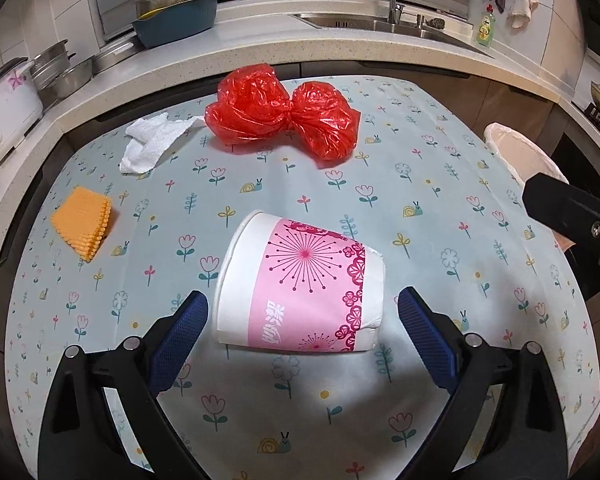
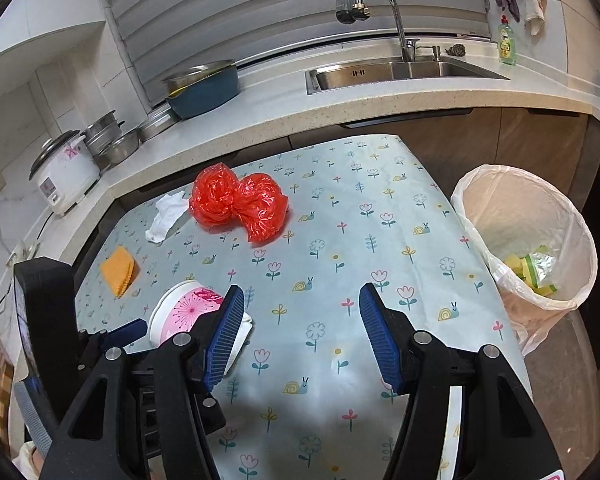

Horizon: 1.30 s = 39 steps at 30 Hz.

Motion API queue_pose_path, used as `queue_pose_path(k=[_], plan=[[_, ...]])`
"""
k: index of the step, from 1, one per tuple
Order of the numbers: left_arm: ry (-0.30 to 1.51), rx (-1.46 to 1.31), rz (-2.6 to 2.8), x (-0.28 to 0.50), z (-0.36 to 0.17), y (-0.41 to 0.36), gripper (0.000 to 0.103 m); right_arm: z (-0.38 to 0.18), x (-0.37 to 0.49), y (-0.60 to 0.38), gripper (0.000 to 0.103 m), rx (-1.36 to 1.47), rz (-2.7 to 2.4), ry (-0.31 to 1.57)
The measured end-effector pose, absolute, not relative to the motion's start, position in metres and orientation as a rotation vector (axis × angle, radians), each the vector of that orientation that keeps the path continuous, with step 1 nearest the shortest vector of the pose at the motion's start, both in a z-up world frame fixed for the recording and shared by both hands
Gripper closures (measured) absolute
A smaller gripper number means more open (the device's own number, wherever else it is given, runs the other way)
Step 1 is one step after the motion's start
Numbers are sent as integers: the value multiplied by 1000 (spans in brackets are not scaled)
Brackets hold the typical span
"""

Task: Collect trash
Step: 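Move both tools back over the pink paper cup and red bag, then grasp the pink paper cup with the left gripper while the right gripper grasps the red bag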

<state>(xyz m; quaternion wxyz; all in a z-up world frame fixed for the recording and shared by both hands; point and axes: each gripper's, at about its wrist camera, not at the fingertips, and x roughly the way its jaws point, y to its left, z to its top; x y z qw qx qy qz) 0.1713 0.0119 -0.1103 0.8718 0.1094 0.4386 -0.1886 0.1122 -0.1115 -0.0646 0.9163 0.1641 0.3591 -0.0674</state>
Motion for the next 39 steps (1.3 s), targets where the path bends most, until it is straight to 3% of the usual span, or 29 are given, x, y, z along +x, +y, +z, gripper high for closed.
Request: queue_pose_path(k=[4, 7, 23, 39], plan=[[933, 243, -406, 174, -118, 9, 12, -68, 116, -110, 45, 337, -143, 749], [955, 226, -426, 176, -121, 11, 21, -71, 120, -110, 45, 336, -145, 757], [887, 87, -325, 202, -82, 64, 22, -69, 156, -87, 45, 295, -102, 761], [825, -26, -196, 275, -56, 132, 22, -78, 259, -72, 44, 265, -48, 782]])
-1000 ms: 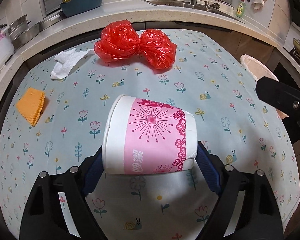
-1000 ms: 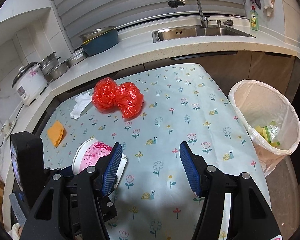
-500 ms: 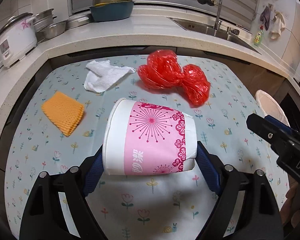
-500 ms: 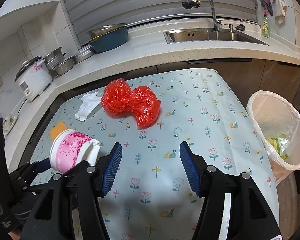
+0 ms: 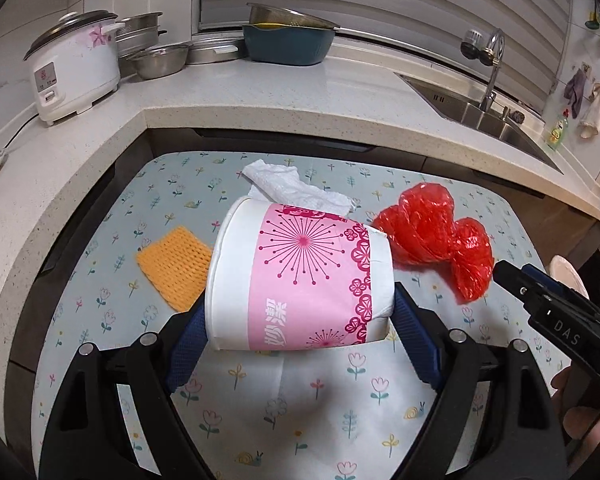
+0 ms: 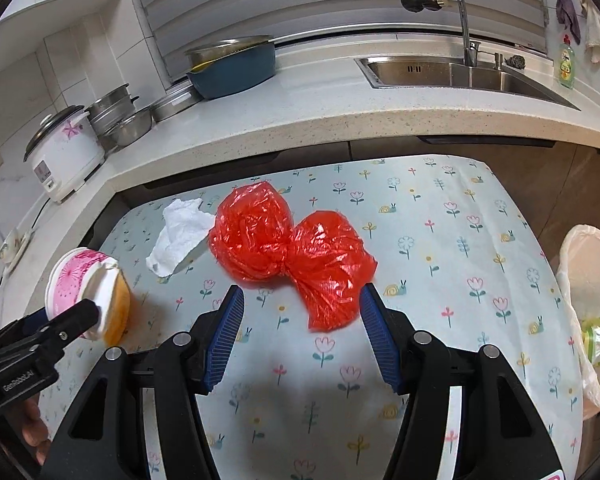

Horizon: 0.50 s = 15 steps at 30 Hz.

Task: Collect trash
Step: 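Grasp the pink paper cup with the left gripper while the right gripper grasps the red bag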

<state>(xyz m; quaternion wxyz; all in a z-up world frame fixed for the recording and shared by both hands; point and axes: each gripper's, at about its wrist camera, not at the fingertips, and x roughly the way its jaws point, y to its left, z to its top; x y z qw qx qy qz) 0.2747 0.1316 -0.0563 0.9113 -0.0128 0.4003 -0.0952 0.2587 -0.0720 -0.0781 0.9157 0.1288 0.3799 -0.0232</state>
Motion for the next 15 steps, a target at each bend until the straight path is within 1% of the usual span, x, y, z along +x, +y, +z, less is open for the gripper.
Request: queue_pose_path(k=[1, 3, 5, 14, 15], plan=[[822, -27, -194, 279, -56, 132, 22, -79, 265, -73, 41, 267, -46, 786], [819, -31, -195, 286, -56, 131, 22, -81, 277, -75, 36, 265, -43, 785], [817, -35, -202, 293, -58, 128, 22, -83, 287, -76, 34, 249, -43, 781], [823, -36, -234, 316, -68, 107, 22, -123, 318, -94, 34, 320, -6, 861], [826, -33, -237, 317, -70, 104, 22, -126, 317, -95, 36, 329, 1, 863]])
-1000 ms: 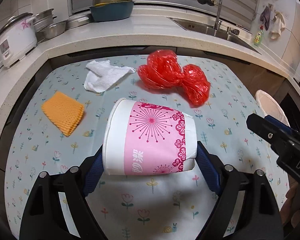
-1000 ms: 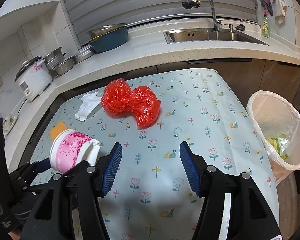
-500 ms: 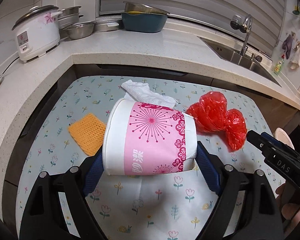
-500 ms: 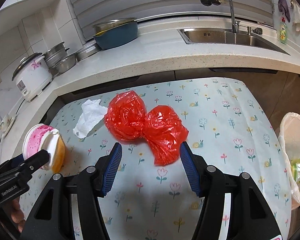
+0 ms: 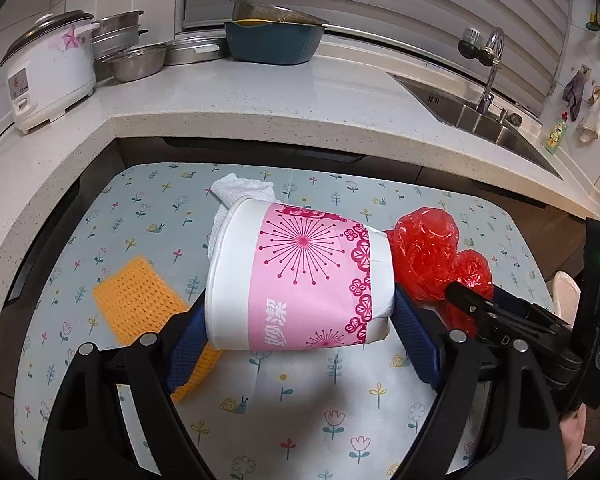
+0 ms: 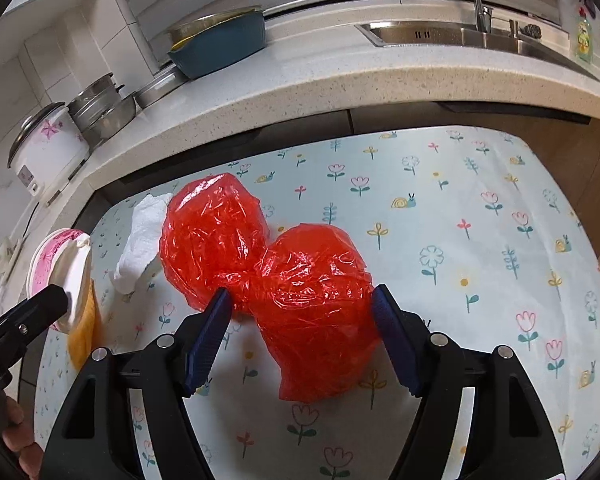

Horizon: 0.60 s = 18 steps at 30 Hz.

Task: Collect trash
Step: 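Grasp the pink paper cup with the left gripper while the right gripper grasps the red bag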

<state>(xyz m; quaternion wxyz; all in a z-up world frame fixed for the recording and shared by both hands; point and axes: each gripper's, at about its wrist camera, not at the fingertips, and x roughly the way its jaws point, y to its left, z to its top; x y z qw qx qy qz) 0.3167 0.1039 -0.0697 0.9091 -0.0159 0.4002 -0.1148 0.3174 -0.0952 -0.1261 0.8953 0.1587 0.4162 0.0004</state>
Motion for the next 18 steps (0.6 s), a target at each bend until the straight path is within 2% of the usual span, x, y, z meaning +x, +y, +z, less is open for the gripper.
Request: queue_pose_path(k=[2, 3, 12, 18], plan=[[831, -31, -240, 317, -72, 100, 22, -129, 314, -96, 42, 334, 8, 854], [835, -30, -243, 317, -73, 97, 22, -129, 313, -95, 57, 330, 8, 853], [829, -8, -273, 298, -64, 68, 22, -115, 286, -105, 76, 341, 10, 828], [810, 17, -315, 277, -49, 35, 22, -92, 252, -127, 78, 346, -18, 782]])
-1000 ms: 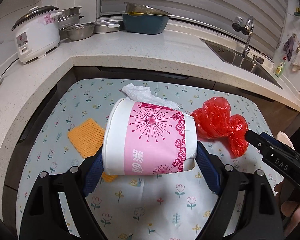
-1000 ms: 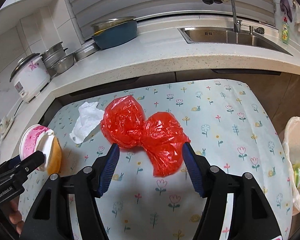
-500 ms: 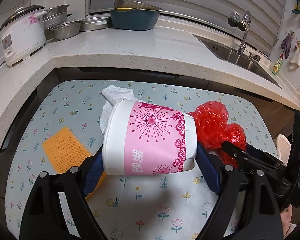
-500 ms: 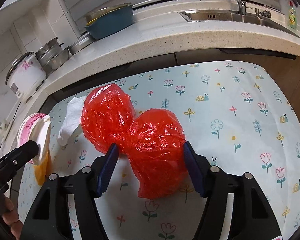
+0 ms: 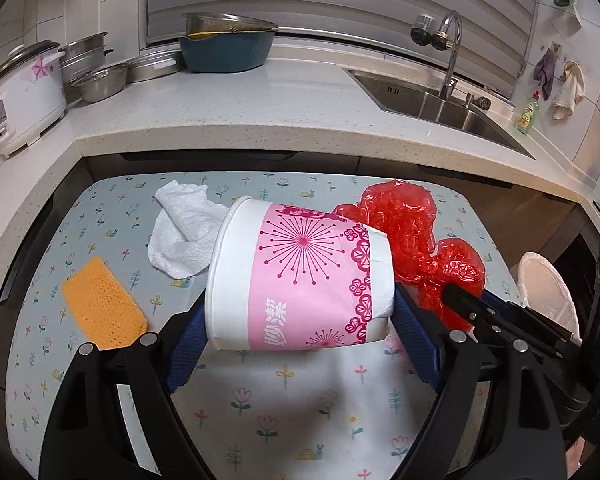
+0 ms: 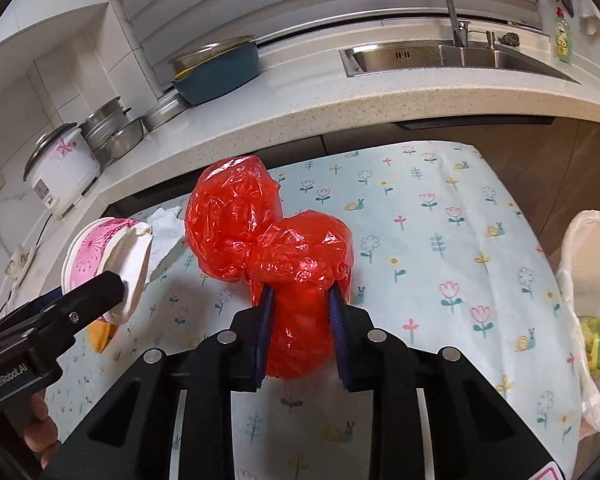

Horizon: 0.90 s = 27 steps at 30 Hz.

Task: Collect trash
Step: 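Grasp the pink paper cup with the left gripper while the right gripper grasps the red bag, then carry the cup and red bag to the wastebasket and open both grippers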

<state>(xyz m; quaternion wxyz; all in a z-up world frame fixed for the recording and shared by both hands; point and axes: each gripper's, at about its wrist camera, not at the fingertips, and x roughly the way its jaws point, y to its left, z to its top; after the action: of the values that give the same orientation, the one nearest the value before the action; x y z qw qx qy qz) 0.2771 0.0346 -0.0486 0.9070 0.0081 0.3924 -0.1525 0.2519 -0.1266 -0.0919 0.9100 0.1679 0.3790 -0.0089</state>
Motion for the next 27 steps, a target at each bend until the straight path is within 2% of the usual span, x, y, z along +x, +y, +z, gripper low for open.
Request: queue_pose_path(k=[13, 27], plan=[[774, 83, -476, 220, -18, -63, 22, -53, 165, -217, 79, 440, -165, 673], [789, 177, -683, 162, -19, -181, 22, -51, 66, -323, 79, 520, -387, 611]])
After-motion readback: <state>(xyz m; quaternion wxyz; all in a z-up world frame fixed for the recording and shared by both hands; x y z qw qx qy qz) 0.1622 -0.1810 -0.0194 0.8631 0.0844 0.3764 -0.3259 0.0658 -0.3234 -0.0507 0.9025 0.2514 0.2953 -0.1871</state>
